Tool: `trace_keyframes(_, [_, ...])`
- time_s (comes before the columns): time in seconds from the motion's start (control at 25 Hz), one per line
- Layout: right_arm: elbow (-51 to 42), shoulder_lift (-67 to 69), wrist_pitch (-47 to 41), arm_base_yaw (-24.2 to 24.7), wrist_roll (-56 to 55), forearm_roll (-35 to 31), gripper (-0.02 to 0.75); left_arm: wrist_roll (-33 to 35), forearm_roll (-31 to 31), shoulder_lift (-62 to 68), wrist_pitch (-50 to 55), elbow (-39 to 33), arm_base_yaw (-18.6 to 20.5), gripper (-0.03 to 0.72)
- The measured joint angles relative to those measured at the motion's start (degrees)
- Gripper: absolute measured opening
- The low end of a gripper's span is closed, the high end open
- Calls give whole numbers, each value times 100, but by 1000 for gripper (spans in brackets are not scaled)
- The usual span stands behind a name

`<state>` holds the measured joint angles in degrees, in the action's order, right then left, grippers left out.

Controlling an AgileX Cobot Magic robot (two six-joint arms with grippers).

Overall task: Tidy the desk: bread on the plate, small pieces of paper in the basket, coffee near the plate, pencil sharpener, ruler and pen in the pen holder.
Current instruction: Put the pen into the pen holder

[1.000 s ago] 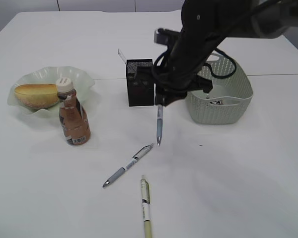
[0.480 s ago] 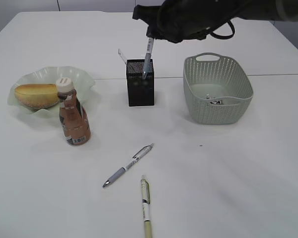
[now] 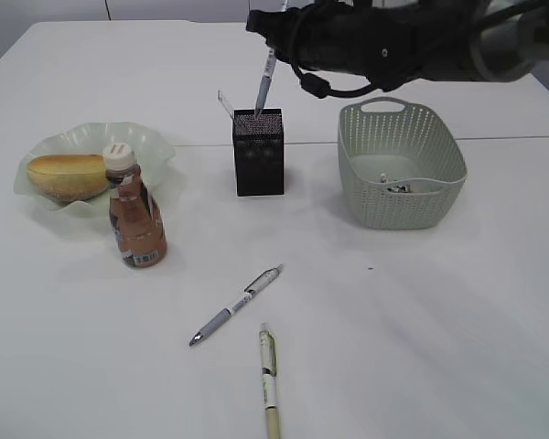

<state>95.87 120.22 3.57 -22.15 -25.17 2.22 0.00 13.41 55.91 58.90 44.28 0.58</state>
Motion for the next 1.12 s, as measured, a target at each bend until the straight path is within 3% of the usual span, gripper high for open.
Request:
trace_keyframes(0.64, [0,630,1208,58,269,4,99,0,0,0,-80,0,0,505])
trace_keyframes(1.12, [0,891,1377,137,638,4,127,0,0,0,-165,0,0,505])
